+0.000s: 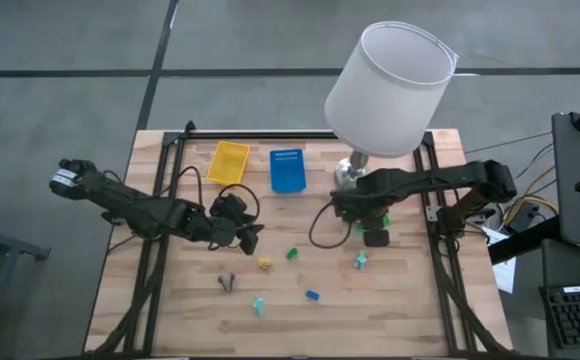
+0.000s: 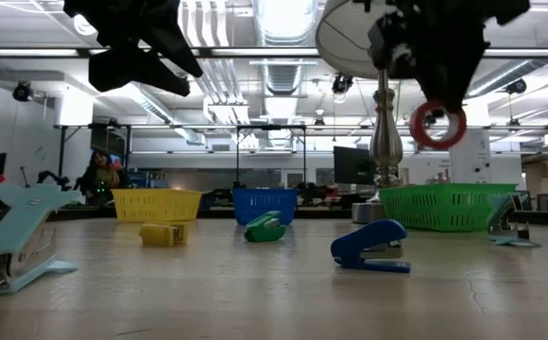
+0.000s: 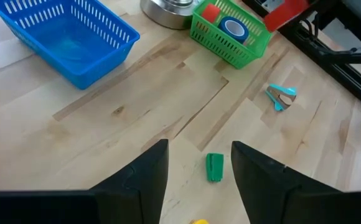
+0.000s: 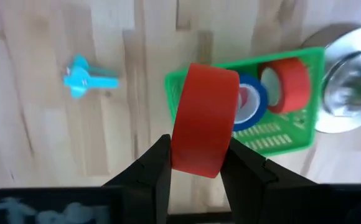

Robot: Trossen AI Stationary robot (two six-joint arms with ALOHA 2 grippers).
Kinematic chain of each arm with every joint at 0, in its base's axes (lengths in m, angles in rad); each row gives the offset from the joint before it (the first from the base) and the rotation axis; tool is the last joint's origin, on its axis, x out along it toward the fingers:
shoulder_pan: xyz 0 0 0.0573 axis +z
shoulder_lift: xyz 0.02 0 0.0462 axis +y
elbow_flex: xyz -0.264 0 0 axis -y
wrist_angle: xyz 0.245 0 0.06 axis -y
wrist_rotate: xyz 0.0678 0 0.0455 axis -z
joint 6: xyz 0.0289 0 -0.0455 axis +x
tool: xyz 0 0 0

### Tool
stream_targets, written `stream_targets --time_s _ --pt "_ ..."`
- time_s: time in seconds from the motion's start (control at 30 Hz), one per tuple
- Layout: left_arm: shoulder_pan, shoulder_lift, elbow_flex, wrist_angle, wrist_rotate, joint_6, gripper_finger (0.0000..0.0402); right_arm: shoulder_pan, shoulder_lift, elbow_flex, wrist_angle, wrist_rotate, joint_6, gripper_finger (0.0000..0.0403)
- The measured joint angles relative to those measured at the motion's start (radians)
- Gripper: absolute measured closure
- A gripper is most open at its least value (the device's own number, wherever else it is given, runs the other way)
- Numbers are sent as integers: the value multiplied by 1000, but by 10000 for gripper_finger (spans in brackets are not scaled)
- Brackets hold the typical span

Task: Pick and place Stapler, Stapler remover, tape
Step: Put the orange tape into the green bin

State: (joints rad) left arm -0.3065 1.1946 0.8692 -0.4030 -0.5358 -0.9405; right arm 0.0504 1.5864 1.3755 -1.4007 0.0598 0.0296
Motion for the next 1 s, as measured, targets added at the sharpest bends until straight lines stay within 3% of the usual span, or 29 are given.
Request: stream_targets --time_s 0.57,1.0 --pt "0 0 -4 0 1 -7 225 -43 31 -261 57 43 -122 288" --pt "0 0 -6 -1 22 -6 225 -44 22 -266 112 80 -58 232"
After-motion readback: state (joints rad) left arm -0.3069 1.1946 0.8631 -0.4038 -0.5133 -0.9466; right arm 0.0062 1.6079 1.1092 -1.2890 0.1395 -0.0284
